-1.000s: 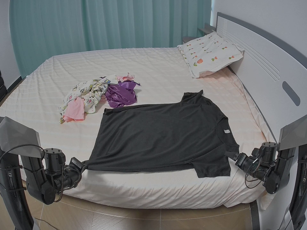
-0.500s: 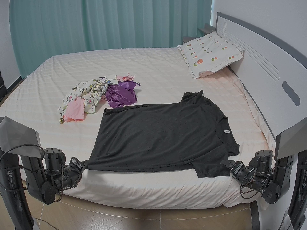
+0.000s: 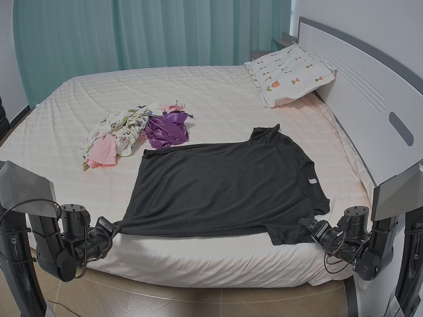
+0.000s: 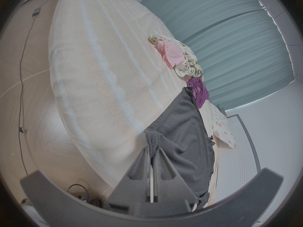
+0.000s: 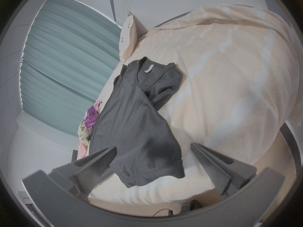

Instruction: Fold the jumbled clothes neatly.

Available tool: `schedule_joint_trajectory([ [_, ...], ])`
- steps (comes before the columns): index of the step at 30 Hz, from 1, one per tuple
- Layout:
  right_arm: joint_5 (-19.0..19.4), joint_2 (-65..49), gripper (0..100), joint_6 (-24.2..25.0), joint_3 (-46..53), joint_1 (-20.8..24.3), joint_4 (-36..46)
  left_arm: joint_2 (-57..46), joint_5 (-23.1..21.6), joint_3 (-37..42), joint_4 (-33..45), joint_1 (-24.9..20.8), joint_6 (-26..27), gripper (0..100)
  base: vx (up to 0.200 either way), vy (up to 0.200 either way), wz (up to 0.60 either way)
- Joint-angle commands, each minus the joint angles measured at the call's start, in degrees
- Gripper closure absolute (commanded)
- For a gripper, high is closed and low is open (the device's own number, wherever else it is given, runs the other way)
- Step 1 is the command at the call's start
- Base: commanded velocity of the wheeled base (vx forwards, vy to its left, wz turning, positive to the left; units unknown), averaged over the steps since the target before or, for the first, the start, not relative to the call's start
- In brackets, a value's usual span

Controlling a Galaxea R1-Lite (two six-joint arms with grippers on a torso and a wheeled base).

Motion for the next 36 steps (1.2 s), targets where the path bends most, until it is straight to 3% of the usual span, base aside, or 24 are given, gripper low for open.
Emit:
schedule_joint_trajectory([
  [1, -0.9, 0.1, 0, 0.0, -1.2, 1.7, -0.7, 0.1, 0.0, 0.0, 0.0, 0.0, 0.0, 100, 0.0, 0.0, 0.0],
  [8, -0.9, 0.1, 0, 0.1, -1.1, 2.0, -0.6, 0.1, 0.0, -0.1, 0.0, 0.0, 0.0, 100, 0.0, 0.0, 0.0],
  [9, -0.9, 0.0, 100, 0.2, -0.8, 2.0, -0.6, 0.1, 0.0, -0.1, 0.0, 0.0, 0.0, 100, 0.0, 0.0, 0.0],
  [30, 0.0, -10.6, 100, -0.1, 12.5, 1.0, -0.3, -2.5, 0.2, 3.3, -2.9, 0.1, -0.4, 100, 0.0, 0.0, 0.0],
  [36, 0.1, -19.9, 100, -2.4, 12.5, 1.2, 11.8, -5.3, 2.7, 8.8, -8.3, -3.1, 1.1, 100, 0.0, 0.0, 0.0],
])
